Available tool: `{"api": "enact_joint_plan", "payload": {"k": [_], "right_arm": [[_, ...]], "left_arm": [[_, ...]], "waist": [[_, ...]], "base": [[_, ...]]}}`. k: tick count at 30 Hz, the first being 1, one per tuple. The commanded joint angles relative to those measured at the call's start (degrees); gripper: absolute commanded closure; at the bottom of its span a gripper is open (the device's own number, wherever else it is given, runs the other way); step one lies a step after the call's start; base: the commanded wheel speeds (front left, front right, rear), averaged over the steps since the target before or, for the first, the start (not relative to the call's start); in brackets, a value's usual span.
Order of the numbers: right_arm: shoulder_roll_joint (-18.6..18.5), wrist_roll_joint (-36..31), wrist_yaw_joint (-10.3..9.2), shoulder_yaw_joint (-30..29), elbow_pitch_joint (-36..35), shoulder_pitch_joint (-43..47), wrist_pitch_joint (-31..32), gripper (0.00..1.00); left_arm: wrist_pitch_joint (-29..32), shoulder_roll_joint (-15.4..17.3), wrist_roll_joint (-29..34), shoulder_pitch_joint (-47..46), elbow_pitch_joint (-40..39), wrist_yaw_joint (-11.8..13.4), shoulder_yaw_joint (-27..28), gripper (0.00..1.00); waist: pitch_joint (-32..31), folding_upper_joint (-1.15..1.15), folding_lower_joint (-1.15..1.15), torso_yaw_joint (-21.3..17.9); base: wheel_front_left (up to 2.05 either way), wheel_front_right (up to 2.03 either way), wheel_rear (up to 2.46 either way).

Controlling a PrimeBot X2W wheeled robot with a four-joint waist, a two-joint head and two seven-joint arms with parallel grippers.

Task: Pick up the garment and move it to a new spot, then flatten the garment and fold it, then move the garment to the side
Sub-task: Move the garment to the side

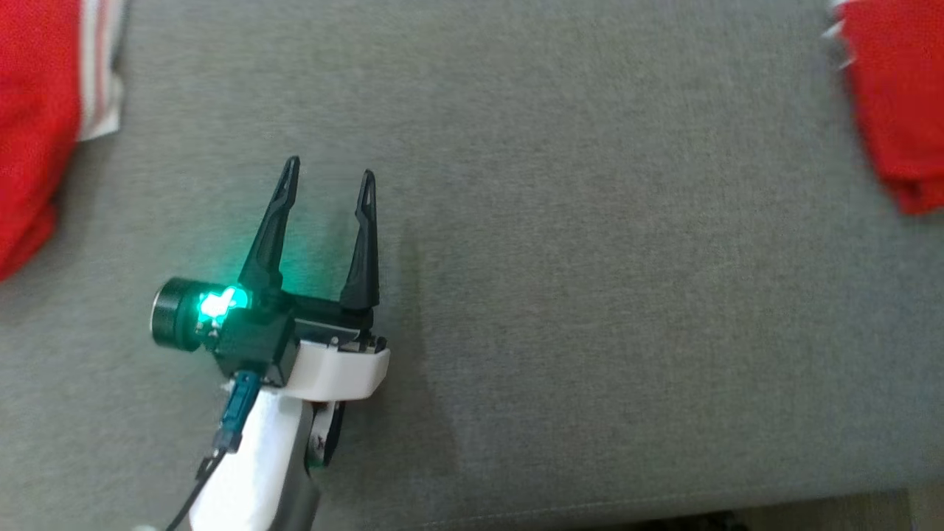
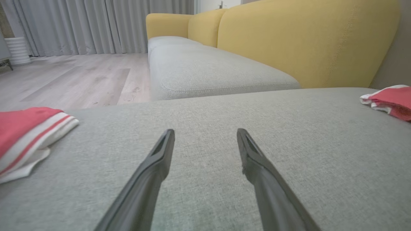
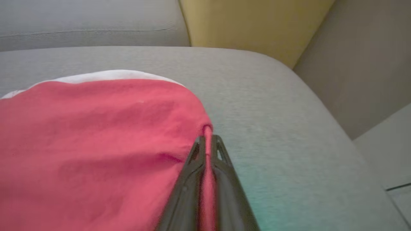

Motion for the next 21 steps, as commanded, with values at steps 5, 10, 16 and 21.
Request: {"api": "enact_joint_plan", "payload": {"k": [5, 10, 16, 21], "right_arm": [[-5.7, -2.4, 0.37, -2.8, 2.3, -1.2, -2.5, 1.0], [-5.7, -10.7, 0.37, -5.8, 6.2, -3.9, -3.2, 0.0], [-1.6, -22.4, 0.37, -11.4, 5.3, -5.2, -3.3, 0.0], [7.4, -28.9, 0.37, -15.6, 1.3, 0.2, -3.3, 0.0]], "left_arm": [[-0.3, 0.1, 0.9, -0.8, -1.1, -0.3, 1.3, 0.0], [-0.3, 0.1, 0.9, -0.8, -0.3, -0.6, 1.5, 0.0], [-0.3, 0.1, -0.2, -0.3, 0.2, -0.2, 1.3, 0.0], [-0.3, 0.1, -2.8, 2.0, 1.4, 0.4, 1.1, 0.0]], "waist": [[2.3, 0.0, -0.02, -2.4], [1.2, 0.0, -0.02, -2.4], [-2.5, 0.0, -0.02, -1.0], [-9.0, 0.0, -0.02, 0.8]], "base": [[0.0, 0.0, 0.0], [0.0, 0.0, 0.0], [0.0, 0.0, 0.0], [0.0, 0.0, 0.0]]}}
